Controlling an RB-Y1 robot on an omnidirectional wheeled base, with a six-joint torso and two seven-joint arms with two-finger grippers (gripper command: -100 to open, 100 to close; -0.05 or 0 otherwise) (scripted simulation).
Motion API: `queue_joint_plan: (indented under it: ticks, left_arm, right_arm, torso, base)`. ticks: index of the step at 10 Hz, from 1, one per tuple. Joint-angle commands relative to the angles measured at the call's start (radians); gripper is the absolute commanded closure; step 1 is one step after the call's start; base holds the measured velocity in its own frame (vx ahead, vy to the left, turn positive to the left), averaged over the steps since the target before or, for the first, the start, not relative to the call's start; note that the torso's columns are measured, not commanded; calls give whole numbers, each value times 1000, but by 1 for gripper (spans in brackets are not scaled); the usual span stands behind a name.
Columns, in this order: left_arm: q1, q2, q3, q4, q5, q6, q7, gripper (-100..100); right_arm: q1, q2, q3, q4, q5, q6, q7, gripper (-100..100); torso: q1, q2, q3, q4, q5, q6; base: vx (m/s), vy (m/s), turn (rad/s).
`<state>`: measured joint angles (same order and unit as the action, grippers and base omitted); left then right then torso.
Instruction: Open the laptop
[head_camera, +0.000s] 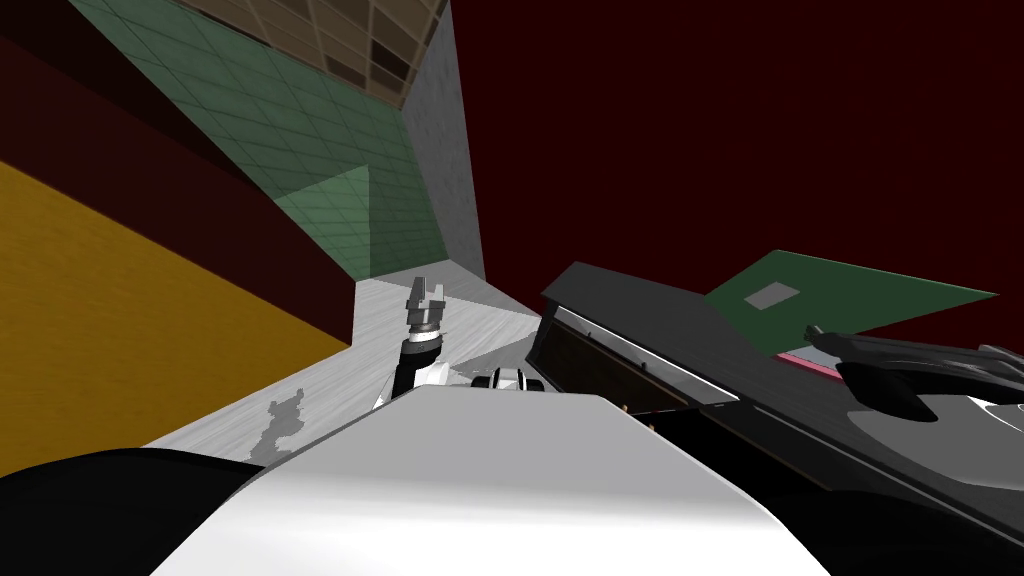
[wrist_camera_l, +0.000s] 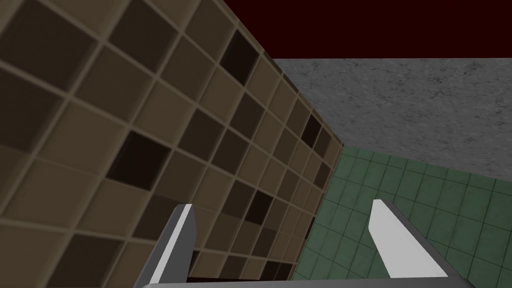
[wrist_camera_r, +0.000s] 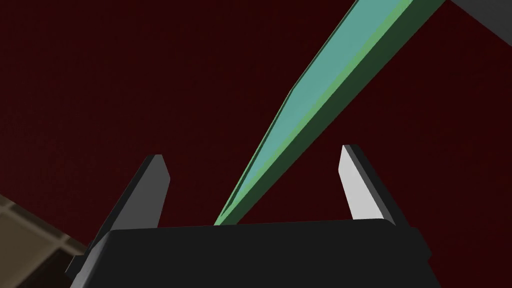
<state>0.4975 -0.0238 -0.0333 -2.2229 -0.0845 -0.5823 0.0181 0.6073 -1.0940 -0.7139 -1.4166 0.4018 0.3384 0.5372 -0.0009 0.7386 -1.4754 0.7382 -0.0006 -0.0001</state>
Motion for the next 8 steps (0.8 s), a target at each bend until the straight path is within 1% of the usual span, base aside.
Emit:
queue_joint_plan:
  ticks: [1,6,8]
  left_arm:
    - [0,0,0,0,0,0,0,0]
    - [0,0,0,0,0,0,0,0]
    - [0,0,0,0,0,0,0,0]
  right_arm:
    - [40,-52,3,-19,-15,-27,6,-100]
    - [141,-165,13,-84,-47,-79,23,-100]
    - [172,-199,16,-104,-57,-95,28,-100]
  torso:
    - [1,-1,-1,0,1,0]
    - [1,-1,0,0,0,0]
    - [2,-2,-1,-1,1,0]
  base:
    - [-68,-52,-1]
    - [-83,-70,3]
    - [-65,-55,3]
